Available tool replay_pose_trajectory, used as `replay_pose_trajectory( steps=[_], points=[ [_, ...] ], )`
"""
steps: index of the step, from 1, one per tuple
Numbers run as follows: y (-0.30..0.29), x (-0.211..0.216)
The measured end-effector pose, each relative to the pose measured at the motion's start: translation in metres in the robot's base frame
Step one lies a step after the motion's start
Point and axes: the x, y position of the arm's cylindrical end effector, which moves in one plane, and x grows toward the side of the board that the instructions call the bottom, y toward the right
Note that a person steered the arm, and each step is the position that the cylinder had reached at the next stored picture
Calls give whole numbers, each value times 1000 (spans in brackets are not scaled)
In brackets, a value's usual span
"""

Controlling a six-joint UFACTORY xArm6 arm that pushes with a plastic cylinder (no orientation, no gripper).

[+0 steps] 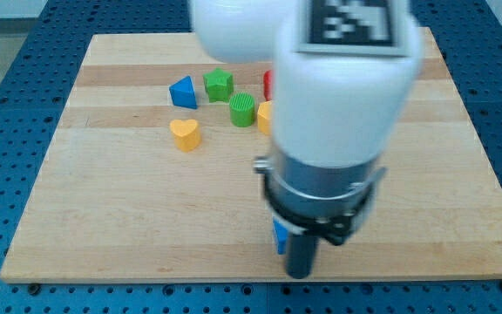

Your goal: Move the blue cube to left of green circle

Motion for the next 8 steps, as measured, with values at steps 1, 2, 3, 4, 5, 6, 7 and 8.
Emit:
replay_pose_trajectory(
  steps=[1,2,3,4,5,6,7,8],
  points=[
    [-11,-3],
    [39,-7],
    [61,-18],
    [17,-43],
    [-25,-57],
    [-51,-67],
    [-67,-79],
    [-68,-93]
  ],
)
